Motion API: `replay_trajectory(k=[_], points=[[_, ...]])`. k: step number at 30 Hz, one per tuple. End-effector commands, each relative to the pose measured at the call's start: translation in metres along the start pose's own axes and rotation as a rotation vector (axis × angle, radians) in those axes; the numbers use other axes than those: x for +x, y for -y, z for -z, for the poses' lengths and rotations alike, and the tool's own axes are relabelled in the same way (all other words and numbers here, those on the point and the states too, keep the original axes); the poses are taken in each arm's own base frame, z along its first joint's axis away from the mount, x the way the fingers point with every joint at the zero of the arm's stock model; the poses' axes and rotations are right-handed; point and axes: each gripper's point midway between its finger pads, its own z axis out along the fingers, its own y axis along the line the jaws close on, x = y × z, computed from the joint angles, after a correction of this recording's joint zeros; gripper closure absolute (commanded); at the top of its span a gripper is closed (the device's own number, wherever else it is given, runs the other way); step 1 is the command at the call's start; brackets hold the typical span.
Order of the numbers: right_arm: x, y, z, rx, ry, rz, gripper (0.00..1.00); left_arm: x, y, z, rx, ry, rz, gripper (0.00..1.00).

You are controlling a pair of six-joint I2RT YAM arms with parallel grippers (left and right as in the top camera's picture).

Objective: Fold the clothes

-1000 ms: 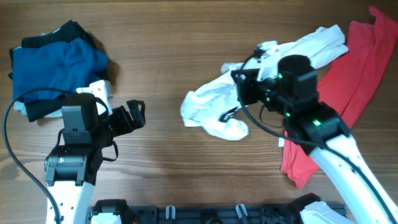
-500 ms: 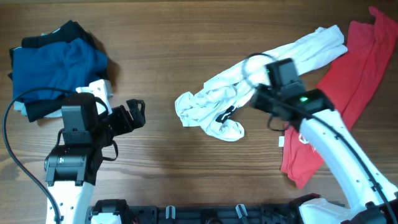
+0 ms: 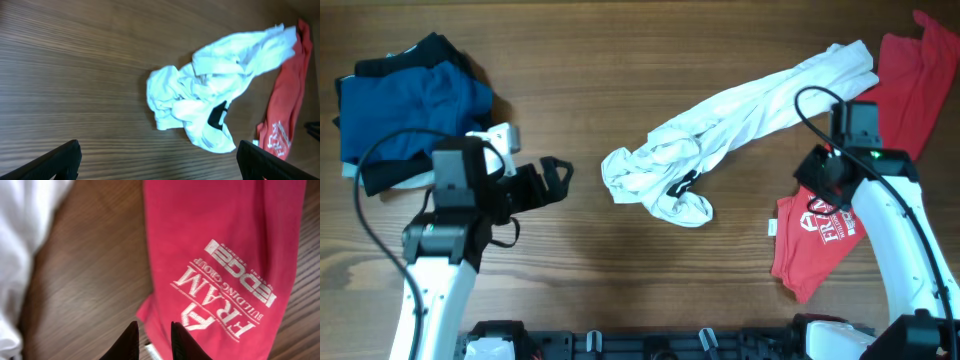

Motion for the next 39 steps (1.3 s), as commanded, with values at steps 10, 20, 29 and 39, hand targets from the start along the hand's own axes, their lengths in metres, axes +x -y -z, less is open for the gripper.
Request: replay_trajectory(k=[10,20,29,39], points=[[0.018,0.027,-0.05,-0.04,-0.195,0.023,0.85,0.033,0.077,-0.059,0.182,-0.149,-0.239,0.0],[0.027,0.061,-0.091,0.057,-0.303,-0.075,0.89,0.066,0.096,-0.078,0.212,-0.249,-0.306,0.0],[0.018,0.16,-0.088,0.257,-0.274,-0.431,0.88,0.068,0.107,-0.078,0.241,-0.236,-0.336,0.0],[0.018,0.225,-0.064,0.337,-0.2,-0.775,0.88,0.067,0.108,-0.078,0.245,-0.232,-0.339,0.0]])
